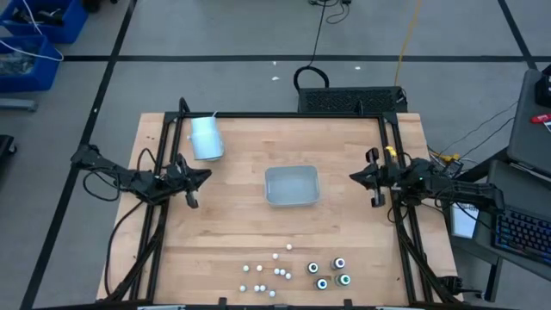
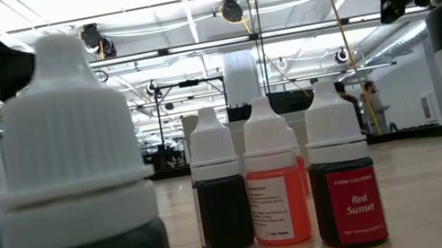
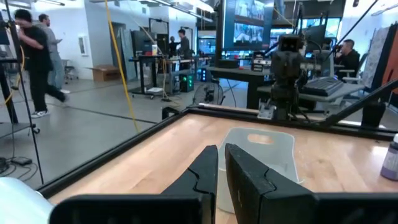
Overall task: Pick & Place food coloring
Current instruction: Put the green food coloring bottle into the bin
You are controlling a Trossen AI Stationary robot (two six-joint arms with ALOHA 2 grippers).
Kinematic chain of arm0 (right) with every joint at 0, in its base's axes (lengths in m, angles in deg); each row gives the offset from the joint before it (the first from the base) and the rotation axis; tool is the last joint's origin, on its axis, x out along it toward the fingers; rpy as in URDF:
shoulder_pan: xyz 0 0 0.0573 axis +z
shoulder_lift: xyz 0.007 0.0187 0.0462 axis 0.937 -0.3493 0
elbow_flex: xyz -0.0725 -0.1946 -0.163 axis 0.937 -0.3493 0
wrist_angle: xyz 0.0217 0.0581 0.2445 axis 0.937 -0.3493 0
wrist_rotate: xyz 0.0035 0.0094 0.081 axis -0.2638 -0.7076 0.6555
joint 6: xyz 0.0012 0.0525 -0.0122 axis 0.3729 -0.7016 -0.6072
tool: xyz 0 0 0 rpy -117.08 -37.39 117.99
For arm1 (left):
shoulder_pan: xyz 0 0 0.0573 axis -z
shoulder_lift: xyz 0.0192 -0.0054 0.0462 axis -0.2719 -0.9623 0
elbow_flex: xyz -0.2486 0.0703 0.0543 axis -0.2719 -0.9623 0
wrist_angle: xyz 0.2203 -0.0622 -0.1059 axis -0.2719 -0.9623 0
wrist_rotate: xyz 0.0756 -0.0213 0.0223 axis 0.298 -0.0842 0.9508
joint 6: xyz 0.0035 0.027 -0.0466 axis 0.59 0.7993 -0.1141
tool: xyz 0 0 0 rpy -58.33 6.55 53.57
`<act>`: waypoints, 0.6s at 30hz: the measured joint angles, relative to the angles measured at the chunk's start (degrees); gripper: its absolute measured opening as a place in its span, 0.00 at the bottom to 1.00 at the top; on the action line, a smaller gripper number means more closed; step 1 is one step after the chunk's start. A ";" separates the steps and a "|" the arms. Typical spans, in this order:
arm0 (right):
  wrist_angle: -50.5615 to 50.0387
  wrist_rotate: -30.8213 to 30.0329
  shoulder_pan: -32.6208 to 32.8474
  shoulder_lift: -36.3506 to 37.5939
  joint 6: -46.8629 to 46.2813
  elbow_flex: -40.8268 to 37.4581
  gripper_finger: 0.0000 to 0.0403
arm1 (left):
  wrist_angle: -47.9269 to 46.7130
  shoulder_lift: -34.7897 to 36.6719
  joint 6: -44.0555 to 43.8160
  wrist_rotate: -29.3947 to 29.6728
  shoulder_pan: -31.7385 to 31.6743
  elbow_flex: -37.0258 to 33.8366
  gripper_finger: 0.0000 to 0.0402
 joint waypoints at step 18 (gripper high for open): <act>-43.47 -46.99 33.79 -37.99 8.20 47.29 0.10 | -0.86 -0.02 9.00 -0.09 0.00 0.00 0.10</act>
